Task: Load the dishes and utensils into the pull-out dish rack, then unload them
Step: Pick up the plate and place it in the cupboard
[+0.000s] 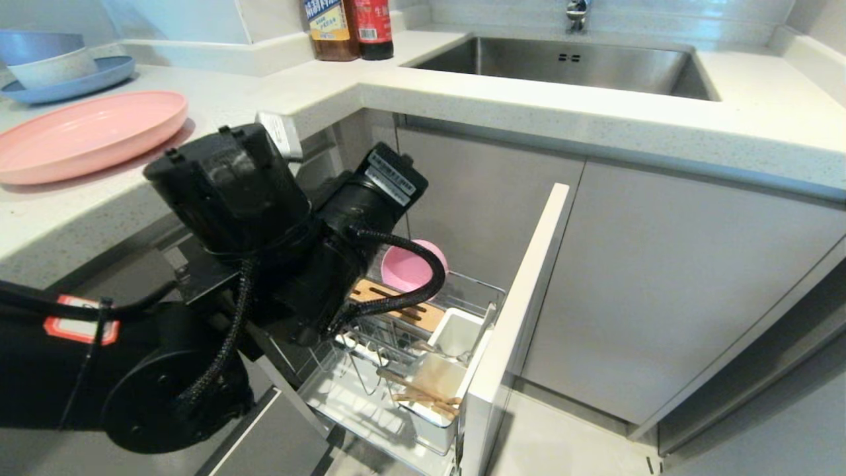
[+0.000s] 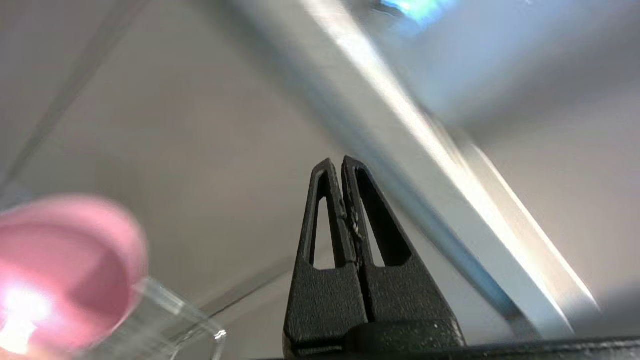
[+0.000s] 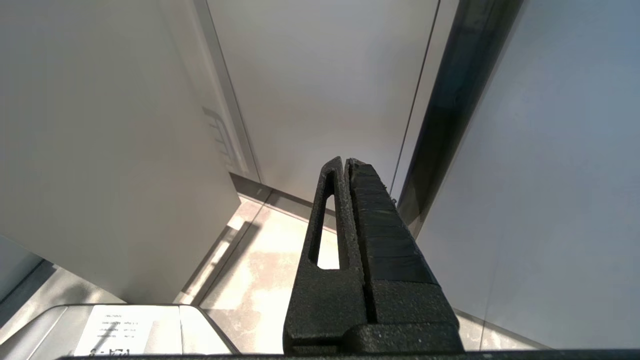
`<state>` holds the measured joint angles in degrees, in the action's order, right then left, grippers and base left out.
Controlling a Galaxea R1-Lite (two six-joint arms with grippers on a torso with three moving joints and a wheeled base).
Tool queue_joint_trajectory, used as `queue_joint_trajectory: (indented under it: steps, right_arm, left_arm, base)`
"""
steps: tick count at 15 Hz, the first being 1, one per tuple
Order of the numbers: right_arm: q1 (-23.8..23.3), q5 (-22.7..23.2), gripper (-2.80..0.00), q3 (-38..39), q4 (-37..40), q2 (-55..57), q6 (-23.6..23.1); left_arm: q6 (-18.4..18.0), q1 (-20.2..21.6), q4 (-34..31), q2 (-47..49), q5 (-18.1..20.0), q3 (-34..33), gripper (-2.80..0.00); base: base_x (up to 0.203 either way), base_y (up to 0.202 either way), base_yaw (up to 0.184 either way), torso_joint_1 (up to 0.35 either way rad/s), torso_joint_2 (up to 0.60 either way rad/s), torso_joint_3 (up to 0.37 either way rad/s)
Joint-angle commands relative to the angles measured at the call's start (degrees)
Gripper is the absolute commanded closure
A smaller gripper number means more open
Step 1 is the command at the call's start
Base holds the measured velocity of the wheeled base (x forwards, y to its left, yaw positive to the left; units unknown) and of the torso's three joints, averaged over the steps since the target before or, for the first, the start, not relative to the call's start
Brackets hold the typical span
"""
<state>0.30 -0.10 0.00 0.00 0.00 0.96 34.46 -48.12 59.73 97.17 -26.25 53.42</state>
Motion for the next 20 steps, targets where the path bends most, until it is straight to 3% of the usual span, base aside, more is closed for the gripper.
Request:
queue_joint_trajectory:
  steps: [1, 3, 7, 9, 14, 18, 20]
  right_arm:
    - [0.0, 0.0, 0.00, 0.1, 0.0, 0.0, 0.0]
    - [0.0, 0.0, 0.00, 0.1, 0.0, 0.0, 0.0]
    - [0.0, 0.0, 0.00, 0.1, 0.0, 0.0, 0.0]
    - [0.0, 0.0, 0.00, 0.1, -0.1, 0.0, 0.0]
    - [0.0, 0.0, 0.00, 0.1, 0.0, 0.0, 0.0]
    - [0.0, 0.0, 0.00, 0.1, 0.0, 0.0, 0.0]
    - [0.0, 0.0, 0.00, 0.1, 0.0, 0.0, 0.0]
  left_arm:
    - [-4.4, -0.1, 0.2, -1.3, 4.6, 3.0, 0.00]
    - [-10.6, 0.5, -2.8, -2.9, 9.1, 6.4, 0.00]
    - [-24.2, 4.6, -12.4, -5.2, 13.6, 14.9, 0.00]
    - [-30.7, 7.4, -20.0, -9.6, 14.4, 15.7, 0.00]
    - [-46.5, 18.0, -32.0, -10.6, 15.3, 28.8, 0.00]
    - [-54.5, 26.2, -47.5, -13.3, 15.0, 39.3, 0.00]
    - [-56.6, 31.1, -56.4, -14.4, 14.8, 45.7, 0.00]
  base:
    - [0.000, 0.000, 0.000, 0.000, 0.00, 0.000]
    - [0.000, 0.000, 0.000, 0.000, 0.00, 0.000]
    - [0.000, 0.000, 0.000, 0.000, 0.00, 0.000]
    - [0.000, 0.000, 0.000, 0.000, 0.00, 0.000]
    - [0.000, 0.000, 0.000, 0.000, 0.00, 0.000]
    - [0.000, 0.000, 0.000, 0.000, 0.00, 0.000]
    - [0.000, 0.000, 0.000, 0.000, 0.00, 0.000]
